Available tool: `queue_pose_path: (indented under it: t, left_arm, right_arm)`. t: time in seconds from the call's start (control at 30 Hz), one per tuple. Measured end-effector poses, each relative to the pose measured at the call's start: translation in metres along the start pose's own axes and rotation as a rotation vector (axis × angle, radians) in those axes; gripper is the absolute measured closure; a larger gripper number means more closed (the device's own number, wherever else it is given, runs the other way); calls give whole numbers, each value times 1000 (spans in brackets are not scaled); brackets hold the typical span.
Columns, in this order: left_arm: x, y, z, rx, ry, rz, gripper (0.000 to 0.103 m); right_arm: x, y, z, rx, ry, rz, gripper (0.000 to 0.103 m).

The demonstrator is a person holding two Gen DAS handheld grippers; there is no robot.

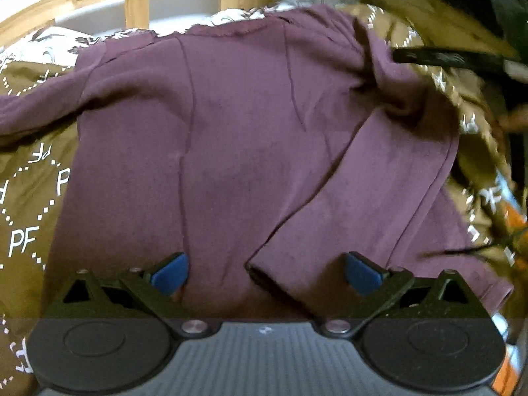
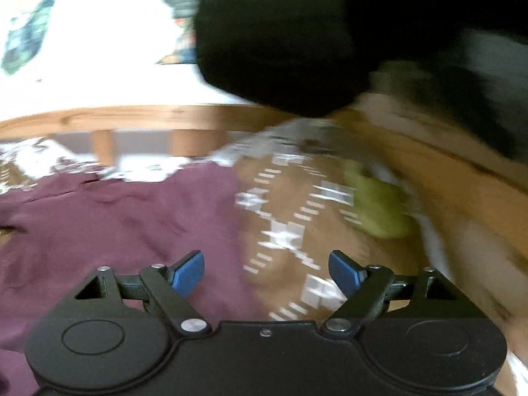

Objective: Fold small clothes

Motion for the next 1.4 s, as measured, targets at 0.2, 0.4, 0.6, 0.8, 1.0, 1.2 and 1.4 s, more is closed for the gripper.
queue_pose_path:
  t: [0.2, 0.4, 0.6, 0.8, 1.0, 1.2, 1.4]
  left_arm:
    - [6, 3, 3, -18, 9, 9, 1]
    - [8, 6, -2, 16, -14, -3, 0]
    - [6, 8, -4, 18, -18, -1, 1]
    - [3, 6, 1, -15, -8, -2, 1]
    - [4, 7, -2, 3, -27, 0, 1]
    - [4, 8, -2, 4, -30, 0, 1]
    - [3, 9, -3, 14, -38, -3, 0]
  right_arm:
    - [50, -5, 19, -110, -52, 82, 95]
    - [39, -30, -46, 332, 10, -83, 98]
    - [53, -10, -56, 428, 22, -21, 93]
    - [15, 6, -61, 408, -6, 22, 38]
    - [-28, 35, -37, 51, 131, 92, 38]
    - [-33, 33, -27, 74, 67, 37, 43]
    - [-11, 23, -23, 126, 61, 59, 68]
Point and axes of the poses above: each gripper's, at about its wrist camera, not at the fingertips, and x roughly the way its jaws point, z to its left, y to its underside, the point moved 2 cm from there along x, roughly the way its jaws point, and after that the axes turned 6 degrees about -z, right-handed, at the moved point
